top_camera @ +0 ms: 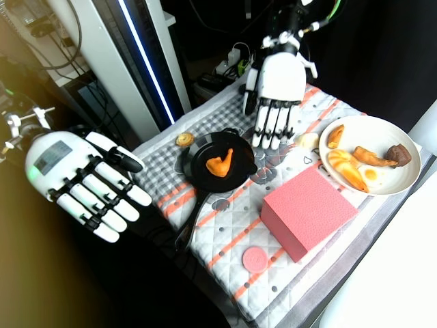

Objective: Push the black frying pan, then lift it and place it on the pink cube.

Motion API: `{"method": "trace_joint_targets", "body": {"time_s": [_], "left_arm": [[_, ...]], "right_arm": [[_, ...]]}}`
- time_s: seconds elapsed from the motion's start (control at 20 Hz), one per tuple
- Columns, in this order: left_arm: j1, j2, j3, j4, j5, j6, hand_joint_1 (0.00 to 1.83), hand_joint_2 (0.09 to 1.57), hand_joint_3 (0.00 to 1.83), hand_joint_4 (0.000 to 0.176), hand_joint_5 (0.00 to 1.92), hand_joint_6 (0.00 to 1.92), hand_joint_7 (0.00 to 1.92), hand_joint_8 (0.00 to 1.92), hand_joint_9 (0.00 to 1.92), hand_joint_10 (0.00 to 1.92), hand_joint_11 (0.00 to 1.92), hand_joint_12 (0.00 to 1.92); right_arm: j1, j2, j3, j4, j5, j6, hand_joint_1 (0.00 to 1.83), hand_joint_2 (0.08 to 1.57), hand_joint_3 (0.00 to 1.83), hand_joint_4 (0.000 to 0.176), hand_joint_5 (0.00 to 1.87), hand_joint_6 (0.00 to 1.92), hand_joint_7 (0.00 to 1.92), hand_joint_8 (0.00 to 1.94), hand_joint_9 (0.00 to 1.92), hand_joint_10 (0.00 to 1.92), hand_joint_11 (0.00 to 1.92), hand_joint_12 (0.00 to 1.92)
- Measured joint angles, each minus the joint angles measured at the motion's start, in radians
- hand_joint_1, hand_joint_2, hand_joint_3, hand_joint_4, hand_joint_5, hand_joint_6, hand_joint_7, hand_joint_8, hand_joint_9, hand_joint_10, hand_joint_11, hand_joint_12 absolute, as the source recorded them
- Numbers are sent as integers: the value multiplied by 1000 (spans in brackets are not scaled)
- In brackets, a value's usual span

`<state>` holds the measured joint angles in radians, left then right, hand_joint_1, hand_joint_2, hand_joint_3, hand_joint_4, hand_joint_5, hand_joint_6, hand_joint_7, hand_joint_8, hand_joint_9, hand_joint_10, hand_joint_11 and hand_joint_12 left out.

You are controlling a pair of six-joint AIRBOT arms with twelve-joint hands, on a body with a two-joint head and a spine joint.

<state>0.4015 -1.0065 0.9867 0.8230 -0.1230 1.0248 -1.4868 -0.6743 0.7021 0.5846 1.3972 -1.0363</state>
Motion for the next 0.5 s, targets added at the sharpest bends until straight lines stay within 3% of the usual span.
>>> {"method": "trace_joint_targets", "body": {"time_s": [0.05,0.1,0.15,0.2,0.3,0.35,0.4,0.5], "left_arm": [[13,19,-12,0,-13,-20,599,1267,0,0,554,486,555,568,277,1328,81,1856],[15,25,-16,0,-17,-29,599,1267,0,0,554,486,555,568,277,1328,81,1856],[19,29,-22,51,-34,-91,596,1275,1,0,494,809,456,933,286,1408,173,1819],[18,31,-22,146,-63,-212,556,1295,3,0,416,898,404,1016,251,1434,137,1836],[3,24,-12,327,-124,-433,526,1298,0,0,358,920,404,831,226,1250,54,1787],[-5,14,2,424,-156,-546,501,1285,0,0,327,956,431,695,233,1143,10,1736],[-11,5,9,477,-171,-602,485,1285,0,0,323,875,449,581,224,1110,1,1725],[-36,-13,25,606,-208,-731,445,1303,2,0,335,832,457,567,204,1205,13,1778]], "right_arm": [[0,-1,0,-1,0,0,427,1230,0,10,0,0,0,0,0,0,0,669],[0,-2,0,-1,0,0,427,1230,0,10,0,0,0,0,0,0,0,669],[0,-2,0,0,0,1,421,1229,1,34,0,0,0,0,0,0,0,631],[0,-2,0,4,0,2,418,1223,0,32,0,0,0,0,0,0,0,621],[0,-2,0,8,0,4,412,1221,0,38,0,0,0,0,0,0,0,542],[0,-2,0,10,1,4,421,1219,0,52,0,0,0,0,0,0,0,492],[0,-2,0,10,1,5,425,1222,2,46,0,0,0,0,0,0,0,483],[-2,-2,0,11,1,7,411,1223,0,52,0,0,0,0,0,0,0,352]]}}
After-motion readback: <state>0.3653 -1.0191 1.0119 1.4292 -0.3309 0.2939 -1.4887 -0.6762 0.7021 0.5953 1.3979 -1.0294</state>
